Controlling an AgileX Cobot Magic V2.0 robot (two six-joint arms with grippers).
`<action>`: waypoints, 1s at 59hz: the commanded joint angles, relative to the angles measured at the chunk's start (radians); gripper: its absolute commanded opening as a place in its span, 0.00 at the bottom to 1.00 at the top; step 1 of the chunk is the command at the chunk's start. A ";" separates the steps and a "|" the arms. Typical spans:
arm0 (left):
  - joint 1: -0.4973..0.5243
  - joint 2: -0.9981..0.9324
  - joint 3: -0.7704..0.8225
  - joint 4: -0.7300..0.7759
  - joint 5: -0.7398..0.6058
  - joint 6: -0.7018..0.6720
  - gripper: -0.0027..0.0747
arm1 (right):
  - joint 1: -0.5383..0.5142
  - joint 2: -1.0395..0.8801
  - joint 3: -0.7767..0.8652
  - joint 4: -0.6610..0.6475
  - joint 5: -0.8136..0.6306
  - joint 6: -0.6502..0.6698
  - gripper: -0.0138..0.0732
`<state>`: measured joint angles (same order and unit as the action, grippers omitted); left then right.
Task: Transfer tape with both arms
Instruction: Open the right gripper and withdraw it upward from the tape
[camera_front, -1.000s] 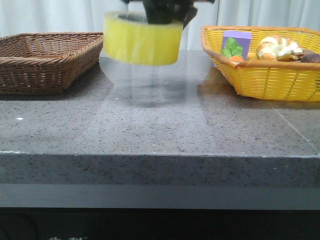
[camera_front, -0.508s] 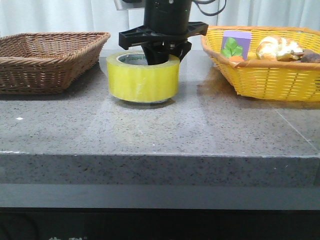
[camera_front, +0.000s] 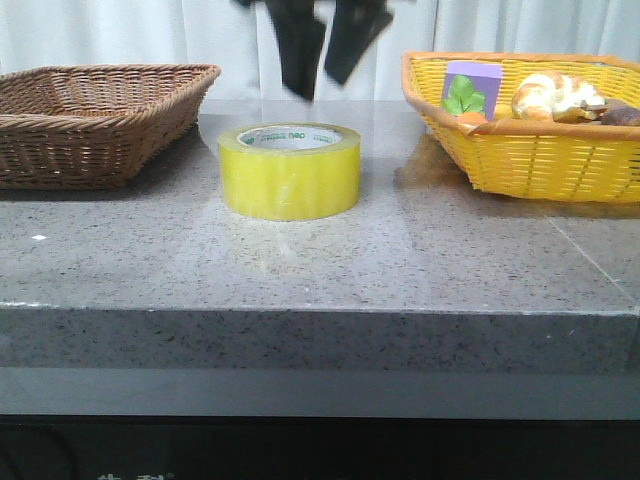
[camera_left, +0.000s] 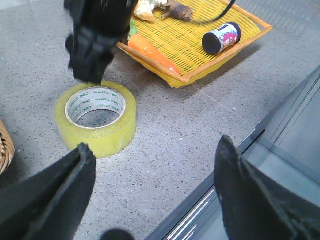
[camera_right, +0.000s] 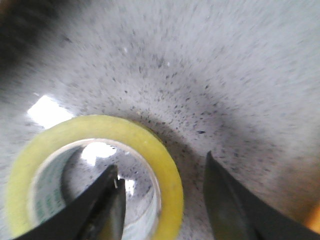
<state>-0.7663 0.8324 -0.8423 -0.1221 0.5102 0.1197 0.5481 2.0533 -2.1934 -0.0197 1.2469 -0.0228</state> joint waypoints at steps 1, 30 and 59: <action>-0.007 -0.003 -0.034 -0.015 -0.076 -0.001 0.67 | -0.010 -0.145 -0.031 0.008 0.010 0.003 0.61; -0.007 -0.003 -0.034 -0.015 -0.076 -0.001 0.67 | -0.013 -0.597 0.417 0.089 -0.291 0.023 0.61; -0.007 -0.003 -0.034 -0.015 -0.072 -0.001 0.67 | -0.013 -1.109 1.093 0.112 -0.679 0.023 0.61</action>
<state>-0.7663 0.8324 -0.8423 -0.1221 0.5102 0.1197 0.5396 1.0317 -1.1513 0.0851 0.6865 0.0000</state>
